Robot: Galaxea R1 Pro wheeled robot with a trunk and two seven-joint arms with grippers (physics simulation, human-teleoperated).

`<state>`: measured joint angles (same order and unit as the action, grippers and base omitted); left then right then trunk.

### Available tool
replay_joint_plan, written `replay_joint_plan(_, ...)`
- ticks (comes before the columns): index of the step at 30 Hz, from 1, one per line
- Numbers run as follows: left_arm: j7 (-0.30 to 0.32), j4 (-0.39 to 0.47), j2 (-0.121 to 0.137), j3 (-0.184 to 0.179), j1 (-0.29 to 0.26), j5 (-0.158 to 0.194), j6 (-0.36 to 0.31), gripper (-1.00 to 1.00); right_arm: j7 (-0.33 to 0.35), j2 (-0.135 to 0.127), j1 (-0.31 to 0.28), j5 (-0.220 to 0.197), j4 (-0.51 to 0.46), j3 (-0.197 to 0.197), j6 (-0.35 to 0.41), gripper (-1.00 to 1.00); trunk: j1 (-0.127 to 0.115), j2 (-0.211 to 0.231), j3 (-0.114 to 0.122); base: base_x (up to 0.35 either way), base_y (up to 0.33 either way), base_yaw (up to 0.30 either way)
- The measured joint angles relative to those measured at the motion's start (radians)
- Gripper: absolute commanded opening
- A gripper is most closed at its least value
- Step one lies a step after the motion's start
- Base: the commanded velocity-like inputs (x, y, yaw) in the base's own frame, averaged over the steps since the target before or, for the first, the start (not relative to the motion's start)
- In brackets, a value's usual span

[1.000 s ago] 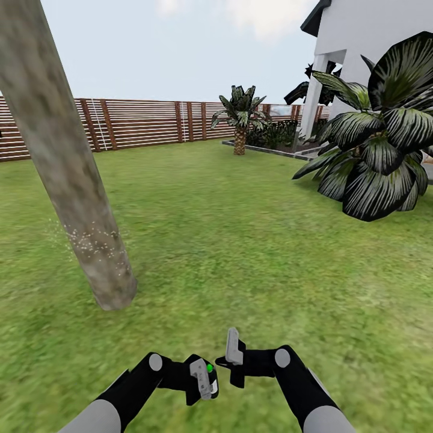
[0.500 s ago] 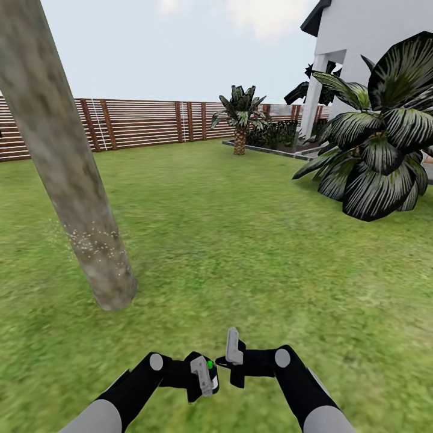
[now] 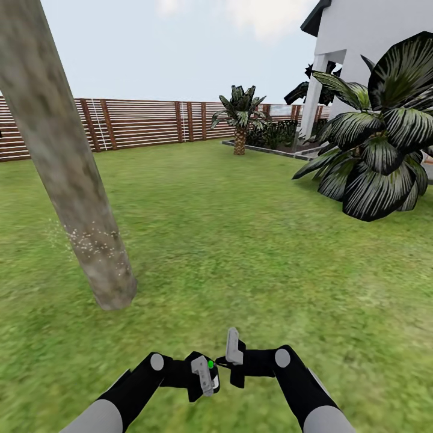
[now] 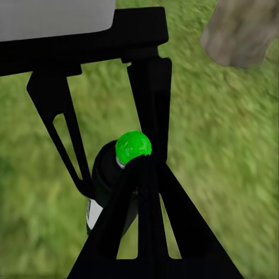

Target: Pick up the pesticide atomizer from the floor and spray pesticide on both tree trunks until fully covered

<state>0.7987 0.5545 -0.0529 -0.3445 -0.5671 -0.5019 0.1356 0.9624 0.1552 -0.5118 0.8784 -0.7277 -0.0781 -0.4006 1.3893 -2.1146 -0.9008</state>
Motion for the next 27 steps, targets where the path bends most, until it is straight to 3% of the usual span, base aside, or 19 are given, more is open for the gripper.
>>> replay_joint_plan(17,0.000,-0.004,-0.008,-0.001,0.000,-0.001,0.000,-1.00,0.000,0.000,0.000,0.000,0.000,0.000,0.000,-1.00,0.000,0.000,0.000,0.000,0.000,0.000)
replay_joint_plan(21,0.000,-0.015,0.002,0.001,0.000,-0.003,0.000,-1.00,0.000,0.000,0.000,0.000,0.000,0.000,0.000,-1.00,0.000,0.000,0.000,0.000,0.000,0.000)
replay_joint_plan(23,0.000,-0.017,0.016,0.002,0.000,-0.008,0.000,-1.00,0.000,0.000,0.000,0.000,0.000,0.000,0.000,-1.00,0.000,0.000,0.000,0.000,0.000,0.000)
replay_joint_plan(25,0.000,-0.019,0.047,0.003,0.000,-0.011,0.000,-1.00,0.000,0.000,0.000,0.000,0.001,0.000,0.000,-1.00,0.000,0.000,0.000,0.000,0.000,0.000)
replay_joint_plan(27,0.001,-0.059,0.114,0.005,0.001,-0.014,-0.001,-1.00,0.000,0.000,0.000,0.000,0.001,0.000,0.000,-1.00,0.000,0.000,0.000,0.000,0.000,0.000)
